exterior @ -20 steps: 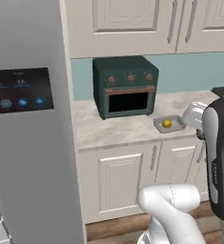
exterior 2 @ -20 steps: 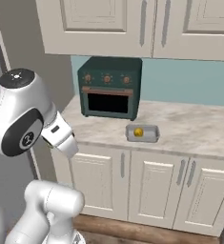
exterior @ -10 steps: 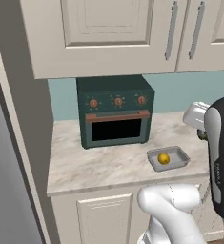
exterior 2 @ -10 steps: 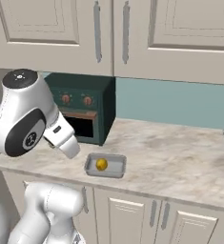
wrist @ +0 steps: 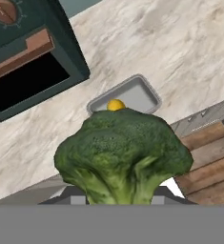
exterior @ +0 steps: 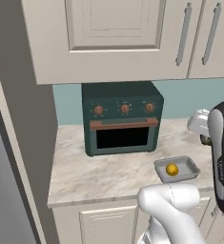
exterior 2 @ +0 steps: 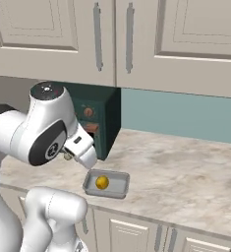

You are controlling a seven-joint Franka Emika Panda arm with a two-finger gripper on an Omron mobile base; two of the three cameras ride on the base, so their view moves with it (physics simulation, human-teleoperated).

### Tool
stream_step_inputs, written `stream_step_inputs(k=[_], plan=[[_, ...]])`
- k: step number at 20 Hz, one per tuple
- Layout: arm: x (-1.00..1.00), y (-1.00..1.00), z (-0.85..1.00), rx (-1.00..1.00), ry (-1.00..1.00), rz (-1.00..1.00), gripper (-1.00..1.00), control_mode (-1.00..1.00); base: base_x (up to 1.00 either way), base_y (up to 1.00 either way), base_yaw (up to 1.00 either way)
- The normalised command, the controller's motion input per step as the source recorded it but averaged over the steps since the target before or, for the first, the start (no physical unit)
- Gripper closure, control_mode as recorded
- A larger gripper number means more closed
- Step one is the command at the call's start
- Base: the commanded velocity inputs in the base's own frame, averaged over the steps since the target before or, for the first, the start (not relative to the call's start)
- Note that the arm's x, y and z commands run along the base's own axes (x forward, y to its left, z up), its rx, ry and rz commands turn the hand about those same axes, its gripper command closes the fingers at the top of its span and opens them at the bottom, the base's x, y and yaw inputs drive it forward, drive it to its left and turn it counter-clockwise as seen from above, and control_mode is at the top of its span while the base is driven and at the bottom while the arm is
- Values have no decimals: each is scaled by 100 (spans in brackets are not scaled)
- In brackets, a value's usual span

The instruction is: Take the broccoli and lemon out of the freezer and place them in the tupperware container on the counter. Then put the tupperware containing the vegetables back in the freezer.

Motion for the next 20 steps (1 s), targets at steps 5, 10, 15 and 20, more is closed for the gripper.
stream_step_inputs(k=[5, 10, 15, 20], plan=[[39, -52, -87, -1, 3, 10, 100, -100, 0, 0, 0], [55, -31, -72, 0, 5, 8, 100, -100, 0, 0, 0], [65, -13, -58, 0, 11, 5, 100, -100, 0, 0, 0], [71, -8, -52, 0, 21, 3, 100, -100, 0, 0, 0]])
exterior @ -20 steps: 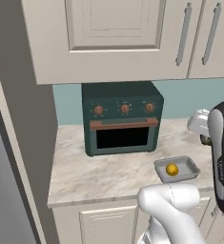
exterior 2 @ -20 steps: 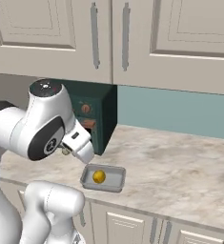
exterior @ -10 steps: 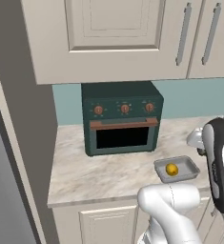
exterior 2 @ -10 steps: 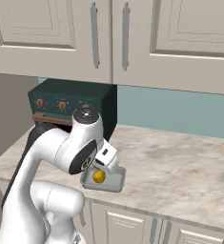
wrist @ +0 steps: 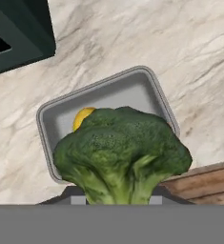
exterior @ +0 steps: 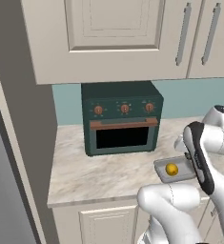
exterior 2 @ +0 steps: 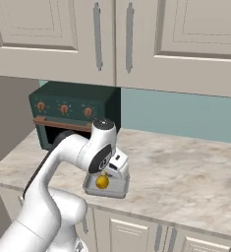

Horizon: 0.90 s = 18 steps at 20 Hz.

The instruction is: Take the broccoli and lemon out of the freezer and place them in the tupperware container on the counter. Then put the tupperware containing the vegetables back in the freezer.

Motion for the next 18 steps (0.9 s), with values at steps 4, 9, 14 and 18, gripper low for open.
stream_step_inputs(k=[4, 9, 14, 18], plan=[[57, -9, -60, 0, 17, 3, 100, -100, 0, 0, 0], [20, -20, -55, 0, 4, 2, 100, -100, 0, 0, 0], [4, -24, -50, 0, 2, 1, 100, -100, 0, 0, 0], [3, -5, -42, 0, 2, 3, 100, -100, 0, 0, 0]])
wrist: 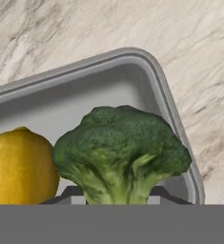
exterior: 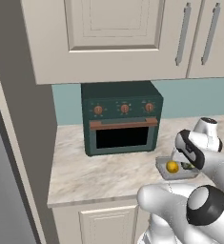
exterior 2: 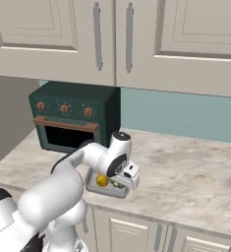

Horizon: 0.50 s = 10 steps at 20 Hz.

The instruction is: Take the broccoli and lemon out of the freezer and place them in the tupperware container on the counter. Then put the tupperware containing the vegetables back in the freezer.

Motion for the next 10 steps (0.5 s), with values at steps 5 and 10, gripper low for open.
stream_step_inputs(k=[5, 10], plan=[[26, 0, -20, 0, 1, 7, 100, -100, 0, 0, 0], [15, 2, -2, 0, 3, 9, 100, -100, 0, 0, 0]])
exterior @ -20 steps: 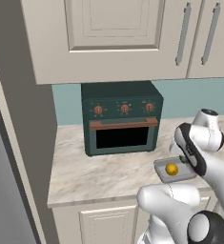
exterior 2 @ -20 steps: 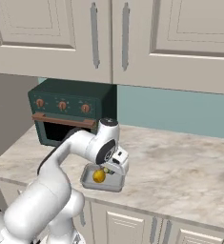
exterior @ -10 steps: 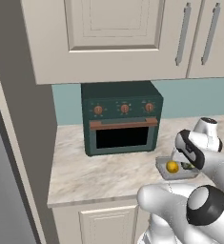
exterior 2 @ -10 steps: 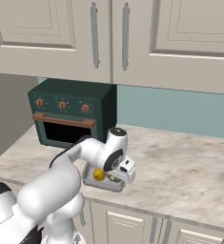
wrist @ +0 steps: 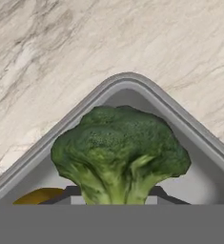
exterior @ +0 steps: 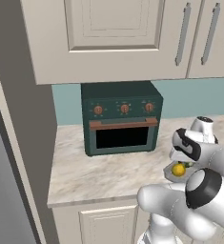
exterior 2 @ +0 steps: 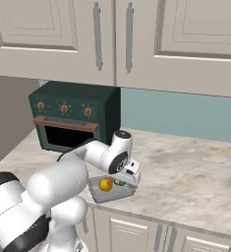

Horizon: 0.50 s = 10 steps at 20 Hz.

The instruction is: Take the broccoli and lemon out of the freezer and place them in the tupperware container on the counter. Then put the tupperware containing the vegetables back in the freezer.

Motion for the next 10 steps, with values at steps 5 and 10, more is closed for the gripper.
stream_step_inputs(k=[5, 10], plan=[[-6, 29, -5, 0, 7, 8, 100, -100, 0, 0, 0], [-46, 25, -13, 0, 14, 1, -100, -100, 0, 0, 0]])
